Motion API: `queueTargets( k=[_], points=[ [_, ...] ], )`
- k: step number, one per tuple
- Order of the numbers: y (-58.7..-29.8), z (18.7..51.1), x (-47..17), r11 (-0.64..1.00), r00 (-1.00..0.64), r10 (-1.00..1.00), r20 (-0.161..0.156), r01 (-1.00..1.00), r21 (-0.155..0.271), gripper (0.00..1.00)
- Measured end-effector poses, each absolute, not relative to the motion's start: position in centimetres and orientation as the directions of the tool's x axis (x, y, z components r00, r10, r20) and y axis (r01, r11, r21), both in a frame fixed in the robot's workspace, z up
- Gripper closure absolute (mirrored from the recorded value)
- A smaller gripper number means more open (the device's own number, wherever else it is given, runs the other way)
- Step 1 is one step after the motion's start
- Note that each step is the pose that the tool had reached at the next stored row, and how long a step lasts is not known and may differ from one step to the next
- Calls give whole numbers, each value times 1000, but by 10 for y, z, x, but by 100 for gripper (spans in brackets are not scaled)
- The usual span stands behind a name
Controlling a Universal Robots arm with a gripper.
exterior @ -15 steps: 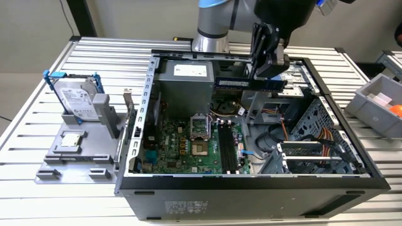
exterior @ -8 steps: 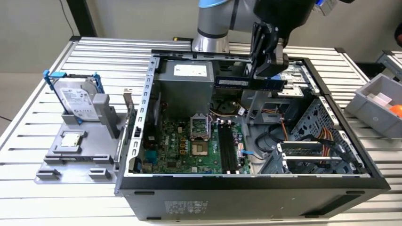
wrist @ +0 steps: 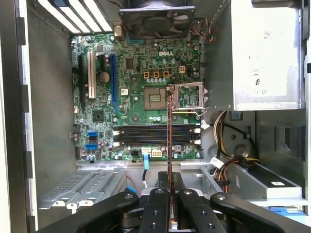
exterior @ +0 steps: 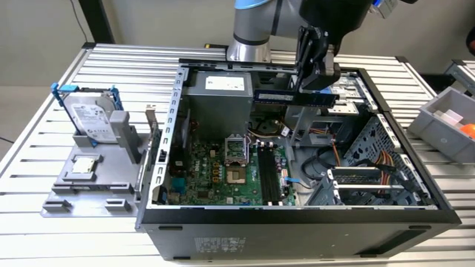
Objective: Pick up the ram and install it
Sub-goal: 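Pick up the ram and move it above insertion slot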
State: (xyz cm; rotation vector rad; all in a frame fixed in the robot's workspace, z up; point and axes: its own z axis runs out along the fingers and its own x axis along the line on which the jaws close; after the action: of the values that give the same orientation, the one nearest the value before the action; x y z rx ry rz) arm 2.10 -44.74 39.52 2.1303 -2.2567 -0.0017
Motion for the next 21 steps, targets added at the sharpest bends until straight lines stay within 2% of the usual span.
queueTargets(
  k=[21],
  points=[
    [-447,395,21,58,-57,-998,27,-998,27,100]
  ],
)
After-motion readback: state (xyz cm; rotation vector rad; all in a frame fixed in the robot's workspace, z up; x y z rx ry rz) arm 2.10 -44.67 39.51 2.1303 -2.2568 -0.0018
